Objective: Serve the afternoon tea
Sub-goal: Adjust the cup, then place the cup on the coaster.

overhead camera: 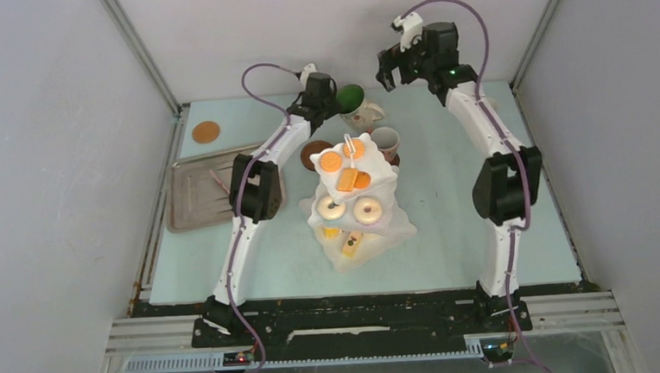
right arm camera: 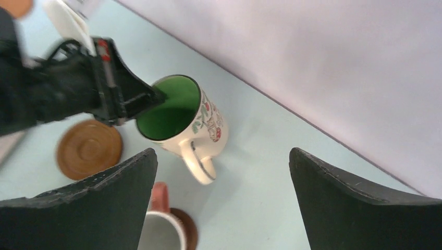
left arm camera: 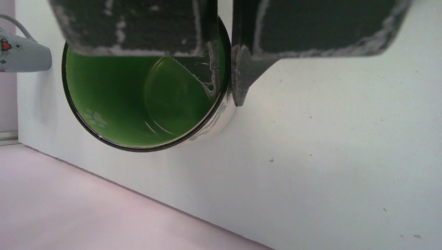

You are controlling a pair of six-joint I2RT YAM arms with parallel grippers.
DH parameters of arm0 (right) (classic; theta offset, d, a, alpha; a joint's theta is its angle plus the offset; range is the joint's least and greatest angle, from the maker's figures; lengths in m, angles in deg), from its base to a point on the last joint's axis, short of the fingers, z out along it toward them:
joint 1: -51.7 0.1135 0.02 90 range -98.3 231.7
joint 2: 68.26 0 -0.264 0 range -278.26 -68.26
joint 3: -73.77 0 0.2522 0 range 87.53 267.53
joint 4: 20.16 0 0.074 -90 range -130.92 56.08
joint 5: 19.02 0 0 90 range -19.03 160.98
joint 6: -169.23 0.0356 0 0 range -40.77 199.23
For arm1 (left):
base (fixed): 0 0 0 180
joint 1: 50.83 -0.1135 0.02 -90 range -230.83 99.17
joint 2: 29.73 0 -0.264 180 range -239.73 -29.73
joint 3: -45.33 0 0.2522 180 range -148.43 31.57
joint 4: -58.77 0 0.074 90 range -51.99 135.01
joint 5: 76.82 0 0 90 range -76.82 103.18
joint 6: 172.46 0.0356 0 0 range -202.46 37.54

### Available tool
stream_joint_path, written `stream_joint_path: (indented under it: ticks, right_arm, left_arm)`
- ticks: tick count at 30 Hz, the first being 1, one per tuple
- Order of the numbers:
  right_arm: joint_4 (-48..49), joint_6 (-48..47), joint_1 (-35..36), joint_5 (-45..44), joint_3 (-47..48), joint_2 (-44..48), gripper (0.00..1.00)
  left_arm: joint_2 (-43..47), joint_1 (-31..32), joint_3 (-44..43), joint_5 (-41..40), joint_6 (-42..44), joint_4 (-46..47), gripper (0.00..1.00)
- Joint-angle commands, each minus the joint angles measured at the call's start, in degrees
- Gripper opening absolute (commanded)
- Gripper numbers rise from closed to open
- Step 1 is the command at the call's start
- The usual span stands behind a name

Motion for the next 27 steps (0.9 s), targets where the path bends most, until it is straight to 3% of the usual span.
stream_joint_path:
  ticks: [1,11,17,22,27]
  right_arm:
    - [2.2,11.25,0.04,-3.87,-6.4,11.7,1.0]
    - [1.9,19.95,-1.22,-6.09,-27.31,24.26,1.0]
    - [-8.13,21.93,-1.68,-8.05,-28.63,28.39,1.0]
    - [-15.6,33.47,-5.46,-7.83,-27.89,33.42,1.0]
    - [-24.7,36.09,-6.77,-4.53,-25.58,36.39,1.0]
  left_arm:
    - [5.7,-1.96,-6.1,0.05,-4.37,7.67,0.0]
    - [10.26,-5.46,-8.96,3.54,-7.65,6.6,0.0]
    - [19.17,-6.49,-1.01,4.1,1.74,-2.88,0.0]
    - [24.06,-6.6,1.63,5.54,10.15,-14.85,0.0]
    - [30.5,-6.37,11.43,3.27,14.07,-16.82,0.0]
